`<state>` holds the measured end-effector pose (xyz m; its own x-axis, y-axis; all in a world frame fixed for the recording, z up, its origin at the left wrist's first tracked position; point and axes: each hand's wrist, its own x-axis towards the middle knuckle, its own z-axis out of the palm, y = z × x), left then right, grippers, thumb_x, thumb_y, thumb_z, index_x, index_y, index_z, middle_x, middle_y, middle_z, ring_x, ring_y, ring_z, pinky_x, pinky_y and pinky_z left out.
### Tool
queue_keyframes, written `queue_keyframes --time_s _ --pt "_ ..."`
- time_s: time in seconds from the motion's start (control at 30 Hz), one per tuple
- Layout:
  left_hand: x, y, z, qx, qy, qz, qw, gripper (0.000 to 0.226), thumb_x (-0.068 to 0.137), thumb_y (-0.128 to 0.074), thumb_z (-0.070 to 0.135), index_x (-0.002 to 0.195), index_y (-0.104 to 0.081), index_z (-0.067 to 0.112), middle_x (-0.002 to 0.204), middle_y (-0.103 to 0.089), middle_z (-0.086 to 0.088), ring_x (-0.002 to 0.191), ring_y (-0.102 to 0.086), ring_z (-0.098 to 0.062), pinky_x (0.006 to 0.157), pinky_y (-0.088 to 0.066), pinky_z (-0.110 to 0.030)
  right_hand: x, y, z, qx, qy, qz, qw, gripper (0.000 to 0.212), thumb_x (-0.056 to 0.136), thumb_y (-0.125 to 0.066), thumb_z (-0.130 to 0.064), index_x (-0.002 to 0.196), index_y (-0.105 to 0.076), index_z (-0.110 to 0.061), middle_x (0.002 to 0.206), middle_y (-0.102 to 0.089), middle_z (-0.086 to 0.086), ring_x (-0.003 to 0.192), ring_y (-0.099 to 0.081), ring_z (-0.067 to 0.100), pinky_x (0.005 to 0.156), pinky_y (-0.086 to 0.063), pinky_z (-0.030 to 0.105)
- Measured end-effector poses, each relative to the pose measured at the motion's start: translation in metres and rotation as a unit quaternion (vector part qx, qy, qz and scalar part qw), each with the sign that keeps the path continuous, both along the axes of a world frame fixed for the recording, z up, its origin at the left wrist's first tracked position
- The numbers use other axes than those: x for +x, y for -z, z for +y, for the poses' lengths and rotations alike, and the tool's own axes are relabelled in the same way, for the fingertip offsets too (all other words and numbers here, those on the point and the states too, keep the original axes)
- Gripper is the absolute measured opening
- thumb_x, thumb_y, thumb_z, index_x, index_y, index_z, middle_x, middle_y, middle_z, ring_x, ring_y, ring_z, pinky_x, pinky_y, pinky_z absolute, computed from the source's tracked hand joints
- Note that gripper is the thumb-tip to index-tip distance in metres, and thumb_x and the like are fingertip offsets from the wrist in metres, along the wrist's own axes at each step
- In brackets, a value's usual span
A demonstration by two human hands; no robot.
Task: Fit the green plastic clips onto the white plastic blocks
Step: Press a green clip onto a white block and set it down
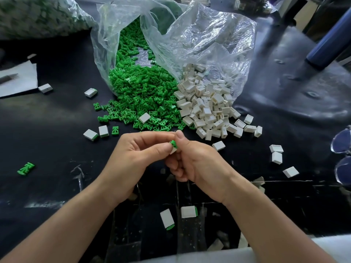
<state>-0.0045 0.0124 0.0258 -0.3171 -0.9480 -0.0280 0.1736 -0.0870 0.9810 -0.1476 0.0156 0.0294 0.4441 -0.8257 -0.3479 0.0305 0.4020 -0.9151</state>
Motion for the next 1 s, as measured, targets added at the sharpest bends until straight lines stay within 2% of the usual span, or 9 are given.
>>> queue_keyframes --time_s 0.17,0.27,0.4,0.47,0.53,0.63,0.73,0.83,1.0 --pt "-0.001 -0.001 -0.001 0.032 -0.004 0.005 0.999 0.024 0.074 -0.057 0.010 0.088 -0.073 0.000 0.062 -0.060 -0.024 0.057 -0.059 -0.033 0.059 -0.053 -0.036 0.001 -0.002 0.001 -0.026 -0.001 0.028 0.999 0.048 0.079 -0.034 -0.057 0.074 -0.058 -0.016 0.056 -0.047 -0.009 0.051 -0.041 0.005 0.048 -0.032 0.018" --pt "-0.001 -0.003 -0.001 0.041 0.002 0.010 0.999 0.025 0.073 -0.056 0.009 0.089 -0.073 -0.002 0.059 -0.059 -0.023 0.055 -0.059 -0.034 0.057 -0.052 -0.034 0.000 -0.002 0.001 -0.040 -0.013 0.032 0.999 0.053 0.075 -0.035 -0.059 0.079 -0.058 -0.012 0.057 -0.048 -0.009 0.051 -0.041 0.004 0.048 -0.033 0.016" --pt "-0.002 -0.007 0.001 0.054 0.007 0.039 0.998 0.025 0.071 -0.056 0.006 0.087 -0.073 -0.001 0.061 -0.058 -0.027 0.052 -0.061 -0.031 0.053 -0.053 -0.030 -0.002 0.001 0.001 -0.055 -0.014 0.043 0.997 0.067 0.074 -0.037 -0.055 0.099 -0.059 0.003 0.055 -0.046 -0.013 0.051 -0.039 0.003 0.048 -0.032 0.014" --pt "-0.003 -0.007 0.001 0.054 0.001 0.042 0.998 0.024 0.071 -0.055 0.004 0.085 -0.074 -0.001 0.065 -0.056 -0.036 0.053 -0.061 -0.031 0.053 -0.053 -0.029 0.000 0.002 0.003 -0.074 0.002 0.049 0.996 0.051 0.075 -0.037 -0.055 0.083 -0.062 -0.011 0.055 -0.046 -0.015 0.052 -0.040 0.003 0.049 -0.034 0.013" --pt "-0.005 -0.006 0.002 0.055 -0.010 0.040 0.998 0.022 0.069 -0.056 0.001 0.082 -0.074 -0.001 0.074 -0.055 -0.043 0.056 -0.063 -0.033 0.055 -0.053 -0.028 0.003 0.002 0.005 -0.092 0.022 0.057 0.994 0.037 0.075 -0.037 -0.054 0.072 -0.055 -0.022 0.056 -0.045 -0.015 0.053 -0.039 0.001 0.051 -0.035 0.012" --pt "-0.007 -0.003 0.003 0.060 -0.024 0.042 0.997 0.018 0.062 -0.063 -0.005 0.073 -0.075 0.002 0.084 -0.069 -0.025 0.065 -0.066 -0.027 0.057 -0.054 -0.024 0.003 0.005 0.006 -0.119 0.027 0.087 0.989 0.038 0.075 -0.034 -0.055 0.082 -0.057 -0.025 0.058 -0.045 -0.017 0.054 -0.040 -0.002 0.055 -0.034 0.012" --pt "-0.007 -0.001 0.004 0.068 -0.026 0.052 0.996 0.018 0.060 -0.065 -0.003 0.074 -0.075 0.002 0.096 -0.073 -0.009 0.073 -0.069 -0.022 0.058 -0.055 -0.023 0.003 0.005 0.006 -0.137 0.022 0.087 0.987 0.029 0.086 -0.033 -0.047 0.089 -0.055 -0.028 0.056 -0.053 -0.031 0.058 -0.050 -0.013 0.056 -0.037 0.004" --pt "-0.007 -0.002 0.004 0.073 -0.025 0.054 0.996 0.019 0.059 -0.067 -0.001 0.077 -0.075 0.001 0.100 -0.073 -0.008 0.076 -0.071 -0.021 0.060 -0.055 -0.023 0.003 0.007 0.006 -0.142 0.018 0.099 0.985 0.025 0.097 -0.030 -0.033 0.093 -0.054 -0.028 0.056 -0.053 -0.036 0.060 -0.050 -0.018 0.056 -0.036 0.002" --pt "-0.008 0.000 0.004 0.099 -0.036 0.075 0.992 0.020 0.063 -0.058 0.002 0.074 -0.075 0.002 0.100 -0.073 -0.008 0.080 -0.071 -0.021 0.061 -0.055 -0.022 0.004 0.008 0.006 -0.142 0.018 0.116 0.983 0.027 0.097 -0.030 -0.032 0.100 -0.056 -0.024 0.055 -0.052 -0.037 0.059 -0.050 -0.019 0.056 -0.036 0.001"
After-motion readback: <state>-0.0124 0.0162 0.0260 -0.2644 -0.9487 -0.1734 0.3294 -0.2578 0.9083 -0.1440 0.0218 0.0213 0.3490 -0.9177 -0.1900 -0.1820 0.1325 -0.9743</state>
